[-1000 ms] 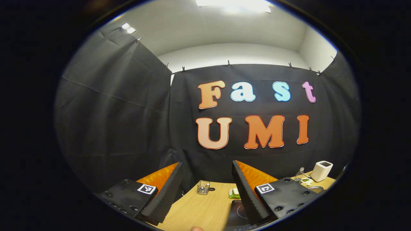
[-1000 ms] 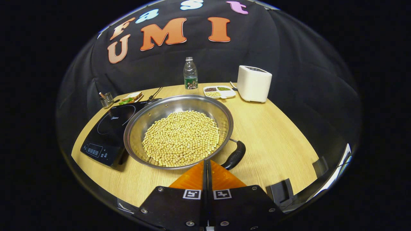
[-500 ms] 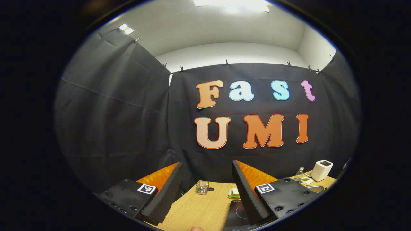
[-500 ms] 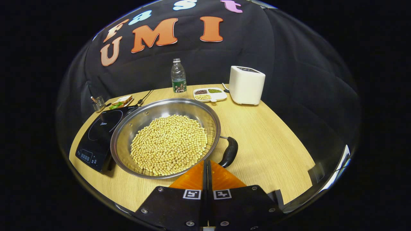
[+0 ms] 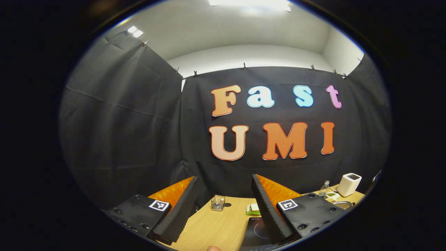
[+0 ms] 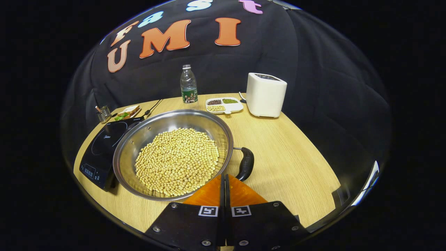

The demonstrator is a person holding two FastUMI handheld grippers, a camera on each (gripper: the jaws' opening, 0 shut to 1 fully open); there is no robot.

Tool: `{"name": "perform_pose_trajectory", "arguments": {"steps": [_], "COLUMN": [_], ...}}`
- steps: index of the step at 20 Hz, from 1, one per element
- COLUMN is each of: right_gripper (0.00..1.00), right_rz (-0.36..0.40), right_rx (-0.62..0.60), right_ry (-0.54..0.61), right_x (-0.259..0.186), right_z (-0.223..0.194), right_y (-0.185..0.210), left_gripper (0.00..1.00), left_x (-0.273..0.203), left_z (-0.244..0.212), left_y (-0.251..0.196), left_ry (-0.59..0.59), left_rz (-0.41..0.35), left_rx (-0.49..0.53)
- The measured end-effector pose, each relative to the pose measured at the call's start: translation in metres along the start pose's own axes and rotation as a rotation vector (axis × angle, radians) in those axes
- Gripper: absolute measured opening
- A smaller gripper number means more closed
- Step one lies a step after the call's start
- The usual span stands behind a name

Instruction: First push the handle of the pot to place it horizontally, then grasp the pot with both hands and set it on the induction cooktop.

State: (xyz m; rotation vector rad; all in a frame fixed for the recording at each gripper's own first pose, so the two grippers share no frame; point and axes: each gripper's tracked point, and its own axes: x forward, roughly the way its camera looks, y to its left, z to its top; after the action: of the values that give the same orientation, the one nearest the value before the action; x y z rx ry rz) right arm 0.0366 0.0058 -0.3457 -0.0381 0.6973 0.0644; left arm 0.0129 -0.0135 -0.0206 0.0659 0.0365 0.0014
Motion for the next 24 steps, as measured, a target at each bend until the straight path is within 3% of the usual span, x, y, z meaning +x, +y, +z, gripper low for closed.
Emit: {"name": "perform_pose_trajectory", "arguments": {"steps": [24], "right_gripper": [0.0], "right_rz": [0.0], "right_rx": [0.014], "right_ry": [0.006], "right_x": [0.04], "right_z": [0.022], "right_y": [-0.024], "left_gripper": [0.99], "left_x": [0.022], "left_z": [-0.036], "left_y": [-0.06], "left_ry": [0.061], "left_rz": [-0.057], "left_rx": [0.001]}}
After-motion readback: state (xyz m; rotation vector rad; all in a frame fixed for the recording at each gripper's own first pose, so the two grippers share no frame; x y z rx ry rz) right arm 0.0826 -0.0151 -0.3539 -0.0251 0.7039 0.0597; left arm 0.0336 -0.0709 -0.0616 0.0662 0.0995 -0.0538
